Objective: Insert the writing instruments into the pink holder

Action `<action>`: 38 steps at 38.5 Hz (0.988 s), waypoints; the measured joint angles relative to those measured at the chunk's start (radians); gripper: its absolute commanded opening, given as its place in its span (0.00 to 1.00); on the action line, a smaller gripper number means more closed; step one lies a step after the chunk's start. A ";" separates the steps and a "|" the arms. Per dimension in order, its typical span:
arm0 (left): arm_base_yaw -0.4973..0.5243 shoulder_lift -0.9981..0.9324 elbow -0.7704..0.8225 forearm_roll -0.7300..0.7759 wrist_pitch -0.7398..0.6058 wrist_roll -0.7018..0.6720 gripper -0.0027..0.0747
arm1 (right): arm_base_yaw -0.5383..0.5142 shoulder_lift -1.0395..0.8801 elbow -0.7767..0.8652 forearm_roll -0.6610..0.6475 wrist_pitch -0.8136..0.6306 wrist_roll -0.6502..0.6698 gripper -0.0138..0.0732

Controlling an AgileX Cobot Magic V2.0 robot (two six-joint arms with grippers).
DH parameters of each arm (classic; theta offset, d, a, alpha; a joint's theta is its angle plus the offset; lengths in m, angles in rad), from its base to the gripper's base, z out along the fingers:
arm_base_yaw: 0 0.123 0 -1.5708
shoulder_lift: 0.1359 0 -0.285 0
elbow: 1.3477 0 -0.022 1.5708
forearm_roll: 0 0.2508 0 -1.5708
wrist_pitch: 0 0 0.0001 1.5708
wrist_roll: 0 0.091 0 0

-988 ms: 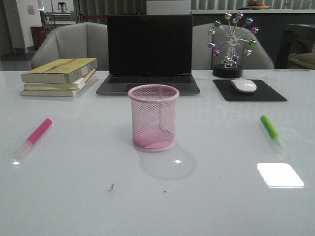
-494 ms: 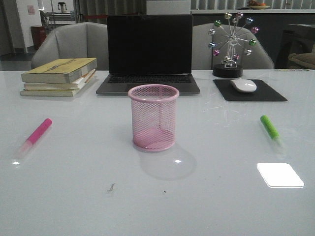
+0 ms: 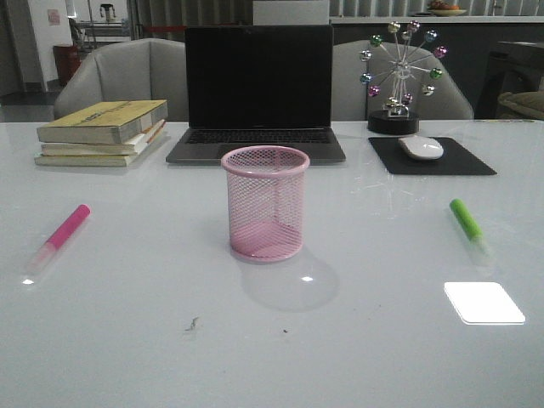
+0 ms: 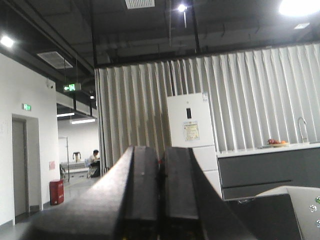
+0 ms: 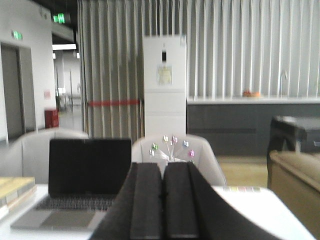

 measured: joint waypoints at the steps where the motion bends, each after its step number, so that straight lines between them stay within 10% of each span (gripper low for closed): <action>1: 0.000 0.039 -0.022 0.001 0.000 0.000 0.17 | 0.000 0.037 -0.026 0.000 0.028 0.000 0.19; 23: 0.000 0.595 -0.106 -0.016 0.174 0.000 0.19 | 0.000 0.679 -0.206 -0.044 0.156 0.001 0.20; 33: 0.000 0.622 -0.107 -0.015 0.182 0.000 0.60 | 0.000 0.722 -0.206 -0.044 0.157 0.001 0.69; 38: 0.000 0.623 -0.107 -0.015 0.182 0.000 0.61 | 0.000 0.724 -0.206 -0.044 0.157 0.001 0.71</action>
